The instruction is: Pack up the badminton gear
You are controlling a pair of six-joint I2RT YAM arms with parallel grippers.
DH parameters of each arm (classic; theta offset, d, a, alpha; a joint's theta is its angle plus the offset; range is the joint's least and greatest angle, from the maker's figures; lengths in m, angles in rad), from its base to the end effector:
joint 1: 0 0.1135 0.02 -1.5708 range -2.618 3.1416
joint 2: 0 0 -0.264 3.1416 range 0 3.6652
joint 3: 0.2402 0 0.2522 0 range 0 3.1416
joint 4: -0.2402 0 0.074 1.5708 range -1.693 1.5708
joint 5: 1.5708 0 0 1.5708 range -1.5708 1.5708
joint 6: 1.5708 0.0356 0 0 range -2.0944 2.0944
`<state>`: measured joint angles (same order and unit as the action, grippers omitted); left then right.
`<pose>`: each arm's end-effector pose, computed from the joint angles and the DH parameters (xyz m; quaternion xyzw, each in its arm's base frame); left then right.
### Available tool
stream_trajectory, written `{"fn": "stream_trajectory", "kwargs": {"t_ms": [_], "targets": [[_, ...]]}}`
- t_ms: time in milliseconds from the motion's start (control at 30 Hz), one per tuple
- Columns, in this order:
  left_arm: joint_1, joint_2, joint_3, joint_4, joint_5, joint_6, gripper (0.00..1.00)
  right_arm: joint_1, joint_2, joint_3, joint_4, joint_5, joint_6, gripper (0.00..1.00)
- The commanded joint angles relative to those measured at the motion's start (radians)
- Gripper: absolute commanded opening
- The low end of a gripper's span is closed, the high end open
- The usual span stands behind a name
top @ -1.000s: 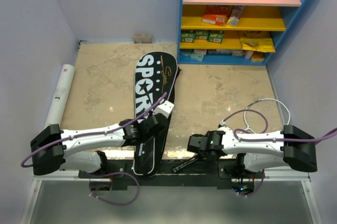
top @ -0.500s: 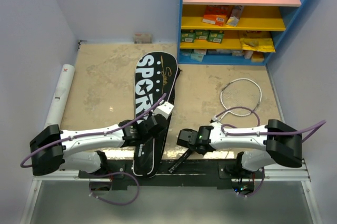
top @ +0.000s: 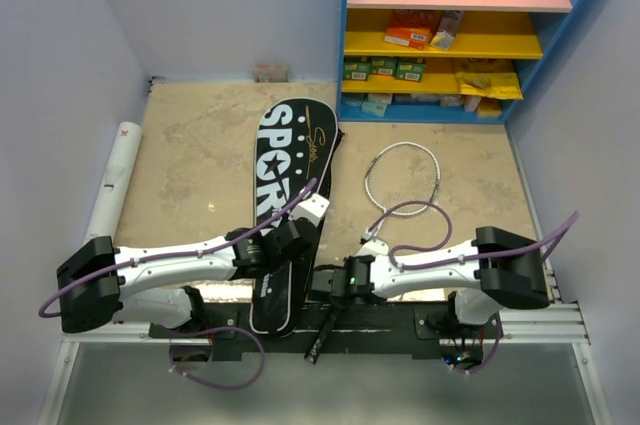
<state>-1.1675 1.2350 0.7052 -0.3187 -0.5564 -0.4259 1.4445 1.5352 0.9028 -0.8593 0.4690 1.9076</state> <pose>0.1129 -0.2167 0.2125 0.2355 0.8736 -0.0634 0.4212 0.0477 0.2480 0.1755 0.2320 0.9438 0.0626 0.2269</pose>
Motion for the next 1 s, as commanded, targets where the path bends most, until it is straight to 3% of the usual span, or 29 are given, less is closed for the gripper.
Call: {"fn": "stream_trajectory", "kwargs": {"t_ms": [0, 67, 133, 167, 267, 400, 700, 967], "targets": [[-0.008, -0.012, 0.03, 0.027, -0.037, 0.009, 0.0, 0.091, 0.042, -0.027, 0.043, -0.05, 0.04, 0.0], [-0.008, -0.008, 0.03, 0.027, -0.037, 0.009, 0.0, 0.134, 0.046, -0.059, 0.086, -0.064, 0.048, 0.02], [-0.008, -0.002, 0.03, 0.029, -0.039, 0.009, 0.0, 0.168, 0.048, -0.064, 0.117, -0.059, 0.012, 0.18], [-0.008, 0.0, 0.03, 0.027, -0.039, 0.009, 0.0, 0.172, 0.054, -0.058, 0.118, -0.058, -0.004, 0.34], [-0.008, 0.004, 0.028, 0.027, -0.046, 0.006, 0.0, 0.197, 0.062, -0.004, 0.063, -0.023, -0.021, 0.57], [-0.009, 0.015, 0.036, 0.027, -0.05, 0.01, 0.0, 0.197, 0.039, 0.065, -0.061, 0.049, -0.002, 0.71], [-0.009, 0.023, 0.039, 0.02, -0.05, 0.007, 0.0, -0.054, -0.22, -0.133, -0.012, 0.131, -0.113, 0.66], [-0.014, 0.035, 0.036, 0.017, -0.057, 0.004, 0.0, -0.306, -0.161, -0.14, 0.147, 0.146, -0.43, 0.66]]}}
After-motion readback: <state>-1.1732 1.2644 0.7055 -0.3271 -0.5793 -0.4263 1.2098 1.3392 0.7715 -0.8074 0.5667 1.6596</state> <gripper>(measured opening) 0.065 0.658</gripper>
